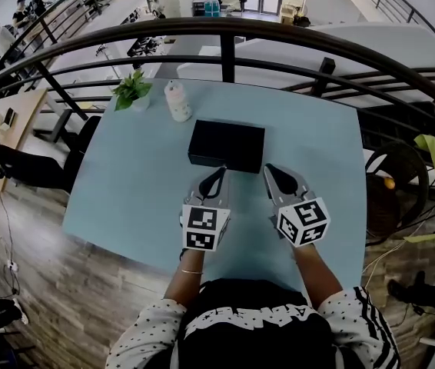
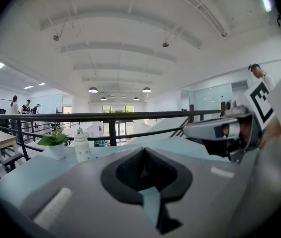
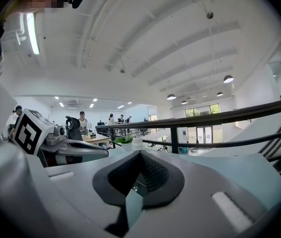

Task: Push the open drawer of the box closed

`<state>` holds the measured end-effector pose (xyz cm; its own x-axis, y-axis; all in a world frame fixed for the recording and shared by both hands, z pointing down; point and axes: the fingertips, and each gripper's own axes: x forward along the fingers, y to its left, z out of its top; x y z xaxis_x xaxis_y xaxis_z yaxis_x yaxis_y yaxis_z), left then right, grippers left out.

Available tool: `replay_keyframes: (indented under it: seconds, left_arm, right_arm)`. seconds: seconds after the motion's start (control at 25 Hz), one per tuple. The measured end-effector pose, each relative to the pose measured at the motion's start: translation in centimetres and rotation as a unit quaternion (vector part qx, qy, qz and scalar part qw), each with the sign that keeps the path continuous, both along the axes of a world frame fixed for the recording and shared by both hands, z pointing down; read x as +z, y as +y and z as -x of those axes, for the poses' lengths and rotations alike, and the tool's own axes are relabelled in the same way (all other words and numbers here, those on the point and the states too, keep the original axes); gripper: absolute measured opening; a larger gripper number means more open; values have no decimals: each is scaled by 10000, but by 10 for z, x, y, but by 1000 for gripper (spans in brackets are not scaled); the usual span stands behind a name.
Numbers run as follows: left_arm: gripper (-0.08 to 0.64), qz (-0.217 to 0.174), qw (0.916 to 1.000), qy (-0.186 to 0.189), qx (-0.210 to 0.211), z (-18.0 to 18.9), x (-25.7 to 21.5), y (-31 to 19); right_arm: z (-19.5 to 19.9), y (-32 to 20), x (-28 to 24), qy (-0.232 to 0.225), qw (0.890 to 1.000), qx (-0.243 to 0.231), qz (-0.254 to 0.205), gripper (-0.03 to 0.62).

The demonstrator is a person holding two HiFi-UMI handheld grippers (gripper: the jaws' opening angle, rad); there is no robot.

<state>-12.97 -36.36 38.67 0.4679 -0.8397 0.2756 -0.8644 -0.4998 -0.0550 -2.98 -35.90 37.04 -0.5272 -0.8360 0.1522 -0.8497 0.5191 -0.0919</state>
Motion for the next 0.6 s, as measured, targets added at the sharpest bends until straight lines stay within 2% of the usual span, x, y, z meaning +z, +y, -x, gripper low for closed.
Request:
replay_keyframes:
  seconds: [0.6]
  left_arm:
    - [0, 16, 10000, -7, -19, 8, 0, -1]
  right_arm:
    - [8, 0, -5, -16, 10000, -27, -17, -3]
